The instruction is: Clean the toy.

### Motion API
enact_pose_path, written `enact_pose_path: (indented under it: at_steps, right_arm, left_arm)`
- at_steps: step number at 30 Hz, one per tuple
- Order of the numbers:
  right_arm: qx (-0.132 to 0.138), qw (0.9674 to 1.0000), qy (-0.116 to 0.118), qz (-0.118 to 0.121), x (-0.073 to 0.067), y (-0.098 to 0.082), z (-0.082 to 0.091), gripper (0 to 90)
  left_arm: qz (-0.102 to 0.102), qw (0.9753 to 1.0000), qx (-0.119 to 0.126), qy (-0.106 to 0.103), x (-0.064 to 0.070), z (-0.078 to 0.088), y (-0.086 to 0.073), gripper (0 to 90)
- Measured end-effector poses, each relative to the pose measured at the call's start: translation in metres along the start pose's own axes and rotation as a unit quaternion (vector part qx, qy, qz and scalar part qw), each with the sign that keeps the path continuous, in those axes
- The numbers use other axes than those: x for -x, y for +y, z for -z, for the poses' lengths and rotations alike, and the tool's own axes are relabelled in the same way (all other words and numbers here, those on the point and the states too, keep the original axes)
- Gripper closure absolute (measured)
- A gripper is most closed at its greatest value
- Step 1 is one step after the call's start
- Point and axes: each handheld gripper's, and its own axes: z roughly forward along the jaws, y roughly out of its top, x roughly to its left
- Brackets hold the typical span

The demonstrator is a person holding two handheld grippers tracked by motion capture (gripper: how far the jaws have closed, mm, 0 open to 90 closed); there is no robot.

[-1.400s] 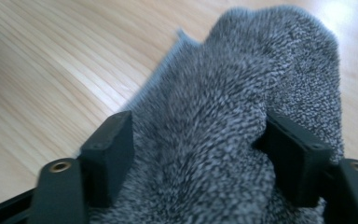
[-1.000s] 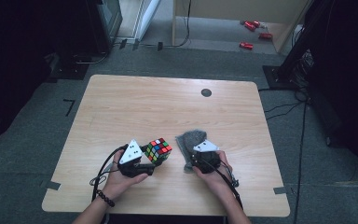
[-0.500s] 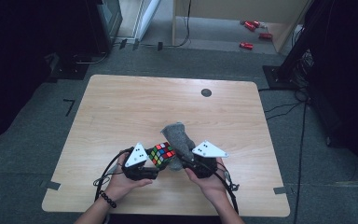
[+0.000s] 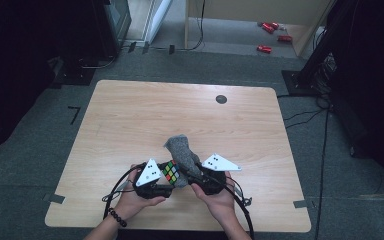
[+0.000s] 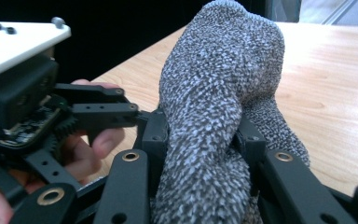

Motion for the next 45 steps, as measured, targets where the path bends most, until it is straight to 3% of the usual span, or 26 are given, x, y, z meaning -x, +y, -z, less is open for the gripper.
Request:
enact_pose_path:
  at_steps: [4,8,13,23,26,28,32,35,37,40,43,45]
  right_arm:
    - [-0.011,0.9999,0.002,-0.012,0.007,-0.001,-0.002,65.5]
    - [-0.024,0.9997,0.002,-0.004,0.01,-0.002,-0.003,65.5]
    - [-0.025,0.9997,0.005,-0.004,0.014,0.001,-0.001,65.5]
    - [-0.033,0.9991,-0.022,-0.013,0.025,0.003,0.007,65.7]
    - [-0.012,0.9999,-0.001,-0.011,0.015,0.007,0.011,65.6]
    - [0.003,0.9997,0.021,0.006,0.003,0.01,0.013,65.5]
    - [0.002,0.9989,0.033,0.034,-0.013,0.011,0.012,65.4]
    - [-0.01,0.9993,0.031,0.017,-0.008,0.005,0.006,65.2]
    - [-0.011,0.999,0.043,-0.004,0.0,0.003,0.005,65.3]
    - [-0.018,0.9998,0.011,0.005,0.008,0.001,0.005,65.4]
    - [-0.031,0.9993,-0.015,-0.012,0.022,-0.002,0.005,65.6]
    - [-0.027,0.999,-0.02,-0.029,0.027,-0.002,0.007,65.6]
  left_arm:
    - [-0.004,1.0,-0.001,-0.002,-0.001,-0.001,-0.001,33.8]
    - [-0.002,1.0,-0.005,-0.005,-0.002,-0.004,-0.003,33.9]
    - [0.001,0.9999,0.01,-0.014,-0.005,0.0,-0.002,34.0]
    - [-0.004,0.9996,0.025,-0.014,-0.01,0.003,-0.002,34.2]
    - [-0.015,0.9997,0.014,-0.009,-0.006,0.0,-0.004,34.1]
    - [-0.018,0.9997,0.011,-0.013,-0.004,-0.002,-0.004,34.2]
    - [-0.003,0.9995,0.019,-0.026,-0.003,-0.002,-0.003,34.2]
    - [-0.003,0.9996,0.019,-0.02,-0.004,0.0,-0.002,34.2]
    - [-0.004,0.9997,0.018,-0.019,-0.004,0.0,-0.003,34.1]
    - [-0.002,0.9997,0.02,-0.015,-0.006,0.0,-0.003,34.1]
    - [-0.004,0.9998,0.018,-0.01,-0.008,0.0,-0.004,34.2]
    - [-0.011,0.9999,0.013,-0.003,-0.008,-0.001,-0.005,34.2]
